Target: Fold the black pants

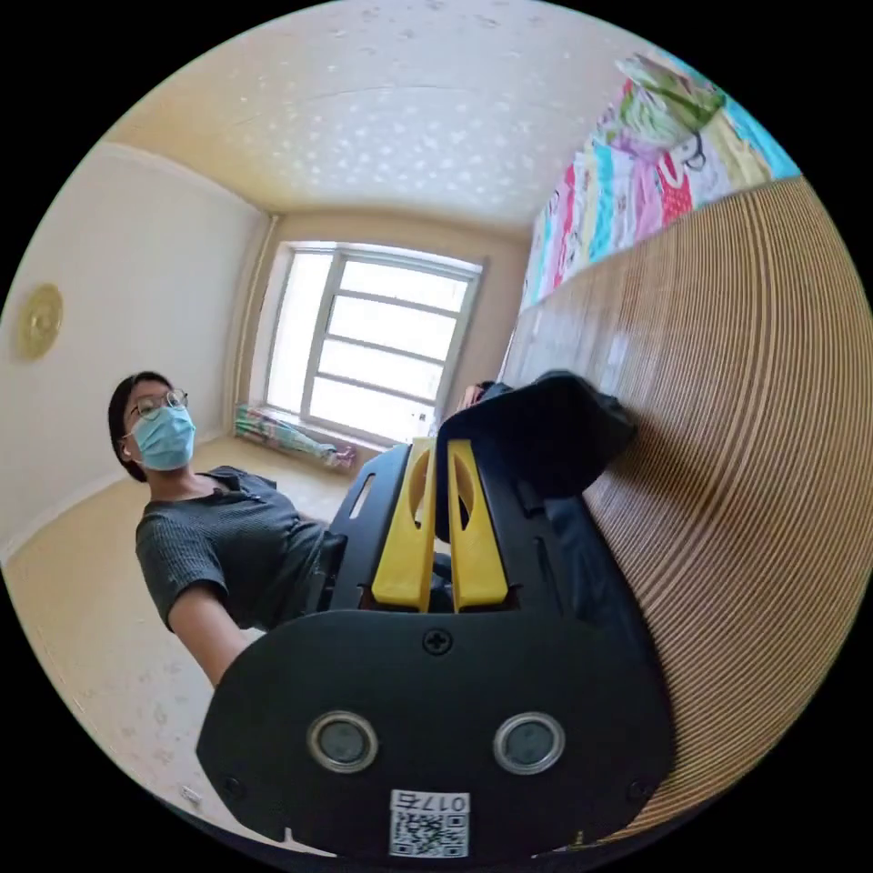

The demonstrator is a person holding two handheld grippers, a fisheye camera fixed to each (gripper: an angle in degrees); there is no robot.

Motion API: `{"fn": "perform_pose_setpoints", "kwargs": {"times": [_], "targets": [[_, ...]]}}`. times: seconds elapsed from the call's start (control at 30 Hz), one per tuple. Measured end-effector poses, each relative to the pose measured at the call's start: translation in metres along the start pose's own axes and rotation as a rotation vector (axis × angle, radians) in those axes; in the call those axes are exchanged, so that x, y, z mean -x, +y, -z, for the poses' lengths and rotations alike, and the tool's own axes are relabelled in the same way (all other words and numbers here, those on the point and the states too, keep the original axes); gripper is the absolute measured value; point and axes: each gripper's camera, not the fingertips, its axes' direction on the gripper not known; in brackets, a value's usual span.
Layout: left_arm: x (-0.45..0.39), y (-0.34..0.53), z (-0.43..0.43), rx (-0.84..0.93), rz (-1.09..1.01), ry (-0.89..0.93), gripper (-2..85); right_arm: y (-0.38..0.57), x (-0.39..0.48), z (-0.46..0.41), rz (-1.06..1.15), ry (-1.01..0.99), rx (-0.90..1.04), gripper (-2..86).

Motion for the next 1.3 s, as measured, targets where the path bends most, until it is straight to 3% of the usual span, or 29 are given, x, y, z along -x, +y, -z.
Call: {"fn": "perform_pose_setpoints", "kwargs": {"times": [0.1,0.17,0.23,0.3,0.37,0.53,0.67,0.8,0.87,0.93,1.03,1.17,1.3], "targets": [[-0.008,-0.005,0.000,-0.010,-0.025,0.019,4.3,-0.008,0.027,0.057,-0.046,0.156,-0.153,1.5],[-0.013,-0.008,0.001,-0.024,-0.049,0.029,4.3,-0.004,0.016,0.091,-0.196,0.294,-0.227,1.3],[-0.016,-0.010,0.001,-0.029,-0.075,0.019,4.3,0.022,-0.009,0.133,-0.506,0.616,-0.389,0.7],[-0.014,-0.012,-0.001,-0.024,-0.084,0.015,4.3,0.057,-0.018,0.151,-0.647,0.728,-0.574,0.6],[-0.008,-0.011,-0.002,-0.028,-0.077,0.025,4.3,0.083,-0.028,0.149,-0.648,0.705,-0.644,0.4],[0.016,-0.003,-0.009,-0.035,-0.038,0.104,5.0,0.115,-0.096,0.090,-0.792,0.684,-0.475,0.5],[0.022,-0.003,-0.014,-0.037,-0.034,0.128,6.5,0.091,-0.128,0.053,-0.785,0.684,-0.373,0.4],[0.014,-0.013,-0.020,-0.009,-0.082,0.151,7.5,0.006,-0.112,0.015,-0.493,0.967,-0.246,0.3],[0.004,-0.021,-0.023,0.010,-0.128,0.141,7.7,-0.019,-0.118,0.003,-0.498,1.126,-0.187,0.3],[-0.010,-0.033,-0.029,0.040,-0.189,0.100,8.1,-0.026,-0.167,-0.012,-0.685,1.279,0.044,0.4],[-0.027,-0.050,-0.037,0.060,-0.248,0.063,8.8,-0.003,-0.156,-0.031,-0.520,1.389,0.097,0.4],[-0.036,-0.069,-0.049,0.078,-0.294,0.007,11.0,0.048,-0.140,-0.009,-0.520,1.250,0.057,0.5],[-0.025,-0.095,-0.053,0.036,-0.229,0.121,13.4,0.098,-0.121,0.022,-0.623,1.136,0.024,0.5]]}}
